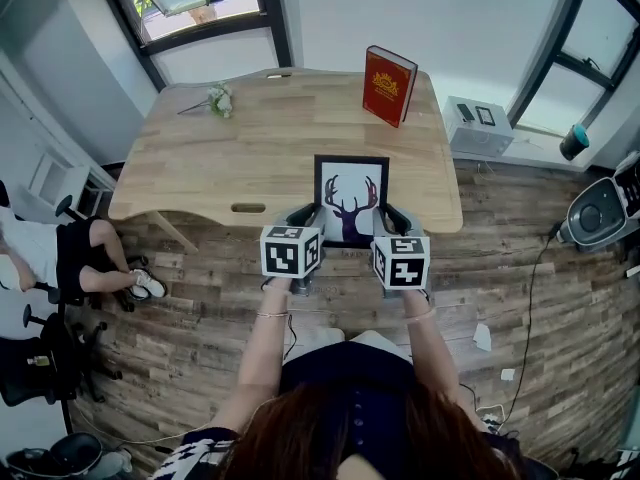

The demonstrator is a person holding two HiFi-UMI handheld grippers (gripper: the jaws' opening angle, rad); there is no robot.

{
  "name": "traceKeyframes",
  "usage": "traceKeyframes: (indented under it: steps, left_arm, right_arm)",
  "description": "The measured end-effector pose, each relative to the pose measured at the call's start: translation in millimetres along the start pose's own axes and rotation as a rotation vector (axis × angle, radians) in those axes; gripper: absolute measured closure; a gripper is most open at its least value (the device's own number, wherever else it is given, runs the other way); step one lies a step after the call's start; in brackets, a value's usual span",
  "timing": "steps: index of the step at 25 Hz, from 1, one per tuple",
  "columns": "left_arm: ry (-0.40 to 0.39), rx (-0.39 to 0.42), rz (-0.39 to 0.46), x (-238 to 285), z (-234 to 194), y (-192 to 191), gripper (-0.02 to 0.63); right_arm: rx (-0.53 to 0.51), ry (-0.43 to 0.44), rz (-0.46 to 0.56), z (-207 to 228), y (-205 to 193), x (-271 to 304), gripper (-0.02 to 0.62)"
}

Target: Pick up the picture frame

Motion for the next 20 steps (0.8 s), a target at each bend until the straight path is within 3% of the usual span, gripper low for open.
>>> traceKeyframes:
  steps: [20]
  left_arm:
    - [0.029,0.018,0.095,-61,49,8,0.523]
  right_arm:
    - [-0.034,0.023,0.099,-1,24,-70,0.52]
Point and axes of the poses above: the fingertips, and each gripper's own axes: x forward along the fingers, z to its right, y out of its top, the point moved 3 cm from there along -x, backward along the fingers, and after that the axes turned 8 degrees about -x, right-handed, at the moved point
